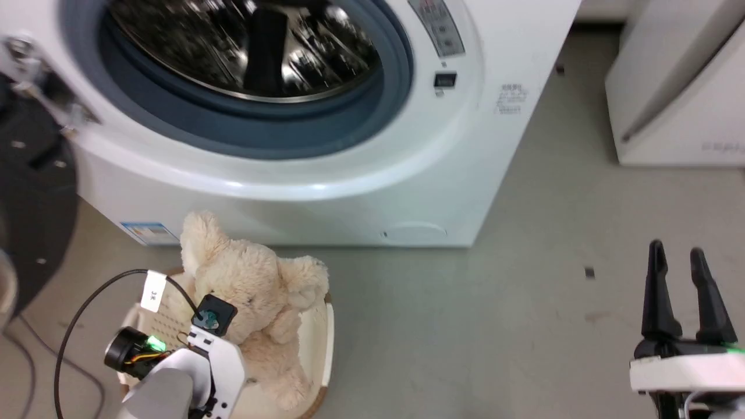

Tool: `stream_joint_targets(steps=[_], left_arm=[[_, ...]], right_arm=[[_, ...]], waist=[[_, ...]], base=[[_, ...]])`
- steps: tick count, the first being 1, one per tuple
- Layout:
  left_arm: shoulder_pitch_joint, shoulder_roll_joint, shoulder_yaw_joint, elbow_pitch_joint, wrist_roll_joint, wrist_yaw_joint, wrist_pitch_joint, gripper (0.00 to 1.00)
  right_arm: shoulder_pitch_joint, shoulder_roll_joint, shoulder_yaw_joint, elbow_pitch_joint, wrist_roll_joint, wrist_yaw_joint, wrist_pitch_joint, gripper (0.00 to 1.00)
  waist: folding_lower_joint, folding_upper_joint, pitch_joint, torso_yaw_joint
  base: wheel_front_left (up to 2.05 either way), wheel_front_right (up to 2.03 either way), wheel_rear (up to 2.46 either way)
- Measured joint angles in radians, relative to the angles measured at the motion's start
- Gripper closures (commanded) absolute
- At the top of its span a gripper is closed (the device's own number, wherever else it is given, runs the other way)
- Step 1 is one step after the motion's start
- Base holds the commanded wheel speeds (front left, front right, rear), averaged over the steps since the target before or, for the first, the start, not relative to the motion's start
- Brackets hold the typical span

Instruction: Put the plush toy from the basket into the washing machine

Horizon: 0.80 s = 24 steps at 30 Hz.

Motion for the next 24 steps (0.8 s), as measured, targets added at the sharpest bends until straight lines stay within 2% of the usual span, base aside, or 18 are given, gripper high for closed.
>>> stream_joint_targets(steps=[7,12,24], left_arm=[[0.005,-0.012,0.014,-0.052,-0.029,0.004,-0.061,1.00],[0.005,-0.009,0.043,-0.122,-0.052,0.036,-0.078,1.00],[0.005,0.030,0.176,-0.385,-0.091,0.114,-0.083,1.00]], right_arm=[[0.046,0.000,-0.010,0.003,0.000,0.000,0.000,0.00],[0.060,0.000,-0.007,0.004,0.000,0.000,0.000,0.00],[0.056,0.000,-0.003,0.003,-0.003,0.000,0.000,0.00]], waist=[[0.0000,0.0000,-0.100,0.036],[0.0000,0.0000,-0.140,0.052],[0.0001,0.0000,-0.114,0.014]], base=[[0.00,0.00,0.00],[0.00,0.00,0.00],[0.00,0.00,0.00]])
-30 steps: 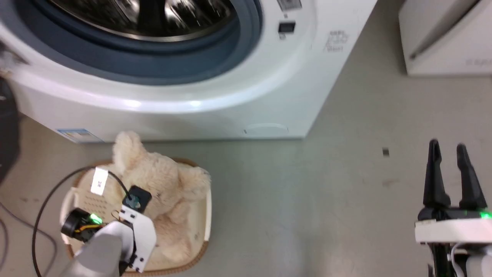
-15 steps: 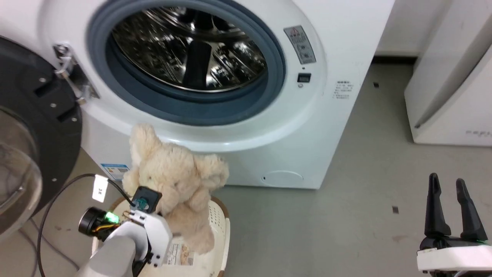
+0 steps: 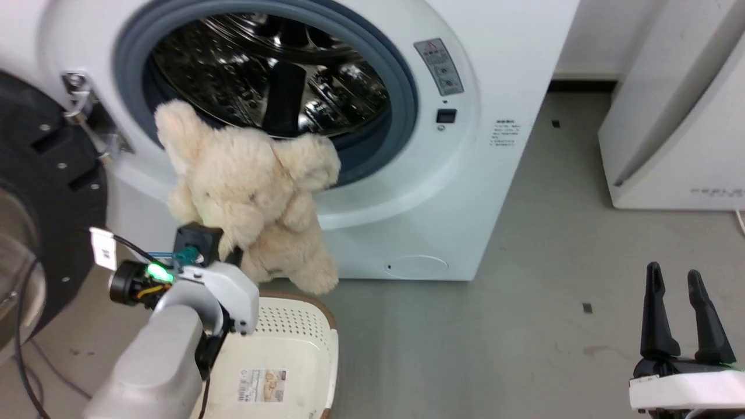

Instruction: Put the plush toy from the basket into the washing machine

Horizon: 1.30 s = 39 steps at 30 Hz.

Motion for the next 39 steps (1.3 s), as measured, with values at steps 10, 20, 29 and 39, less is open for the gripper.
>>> stream_joint_targets(steps=[10,20,29,39], left_arm=[[-0.090,0.023,0.079,-0.036,-0.009,0.031,0.000,1.00],[-0.263,0.080,0.142,-0.009,-0.007,0.028,0.000,1.00],[-0.456,0.146,0.181,0.031,0.004,0.020,0.000,1.00],[-0.649,0.205,0.225,0.049,0.020,0.041,-0.002,1.00]], right_arm=[[-0.060,0.000,0.005,-0.004,0.003,0.000,0.000,0.00],[-0.139,0.000,0.026,-0.014,0.025,0.000,0.000,0.00],[-0.200,0.000,0.048,-0.024,0.067,0.000,0.000,0.00],[-0.257,0.000,0.064,-0.035,0.096,0.000,0.000,0.00]], waist=[[0.0001,0.0000,0.089,-0.064],[0.0002,0.0000,0.229,-0.139],[0.0002,0.0000,0.363,-0.208],[0.0003,0.0000,0.495,-0.281]], base=[[0.00,0.00,0.00],[0.00,0.00,0.00],[0.00,0.00,0.00],[0.00,0.00,0.00]])
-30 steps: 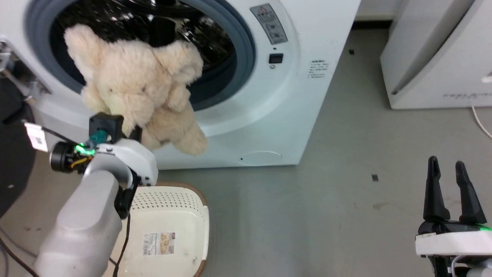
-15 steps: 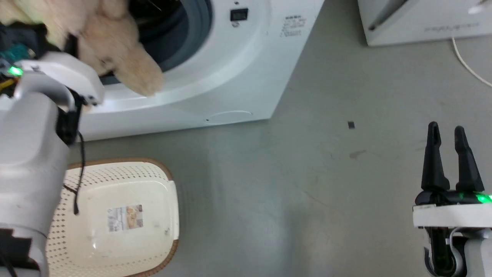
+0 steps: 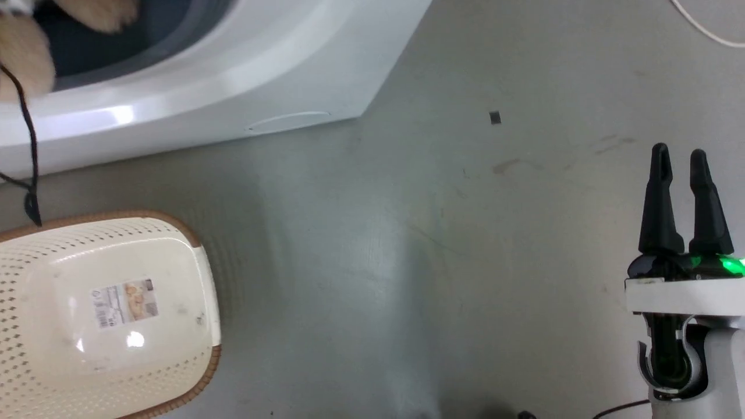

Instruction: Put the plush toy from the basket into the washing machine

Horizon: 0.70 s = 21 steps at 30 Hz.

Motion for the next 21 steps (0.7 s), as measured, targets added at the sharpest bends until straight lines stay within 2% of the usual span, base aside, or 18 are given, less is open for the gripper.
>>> stream_joint_targets(steps=[9,10,11,16,21], left_arm=[[-0.146,0.019,0.000,0.033,0.027,0.025,0.000,1.00],[-0.151,0.020,0.000,0.036,0.028,0.030,0.000,0.64],[-0.153,0.022,0.000,0.037,0.031,0.035,0.000,0.00],[-0.152,0.034,0.003,0.023,0.050,0.044,0.000,0.00],[-0.123,0.023,0.026,0.004,0.048,0.050,0.000,0.00]], right_arm=[[-0.030,0.000,0.012,-0.010,0.016,0.000,0.000,0.00],[-0.031,0.000,0.013,-0.010,0.018,0.000,0.000,0.00],[-0.032,0.000,0.014,-0.010,0.021,0.000,0.000,0.00],[-0.034,0.000,0.016,-0.010,0.022,0.000,0.000,0.00],[-0.034,0.000,0.021,-0.006,0.021,0.000,0.000,0.00]], waist=[[0.0000,0.0000,0.086,-0.042],[0.0000,0.0000,0.091,-0.044],[0.0000,0.0000,0.096,-0.046],[0.0000,0.0000,0.103,-0.044],[-0.0001,0.0000,0.086,-0.030]], base=[[0.00,0.00,0.00],[0.00,0.00,0.00],[0.00,0.00,0.00],[0.00,0.00,0.00],[0.00,0.00,0.00]])
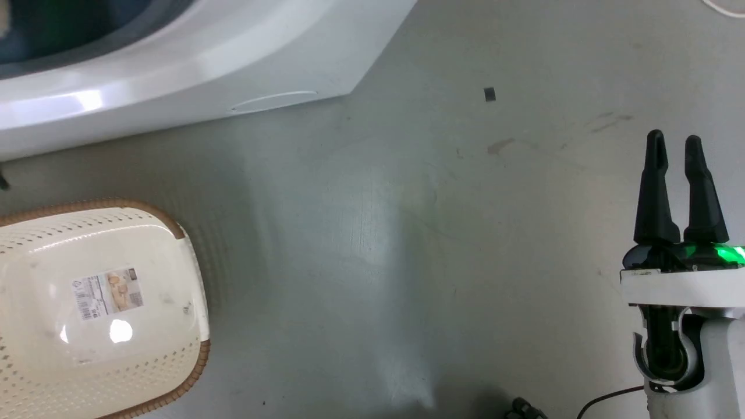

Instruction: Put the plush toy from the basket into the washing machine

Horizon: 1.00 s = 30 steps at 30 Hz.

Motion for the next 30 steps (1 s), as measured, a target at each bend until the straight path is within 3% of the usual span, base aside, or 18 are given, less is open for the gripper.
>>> stream_joint_targets(steps=[11,30], left_arm=[[0.197,-0.061,0.050,-0.041,-0.003,-0.001,0.000,0.00],[0.639,-0.192,0.234,-0.267,0.088,-0.033,-0.001,0.00]], right_arm=[[0.005,0.000,0.008,0.024,-0.025,0.000,0.000,0.00],[0.123,0.000,0.010,0.043,-0.113,0.000,0.000,0.00]], waist=[[-0.0001,0.0000,-0.116,0.034],[-0.0002,0.0000,-0.375,0.121]], base=[[0.00,0.00,0.00],[0.00,0.00,0.00]])
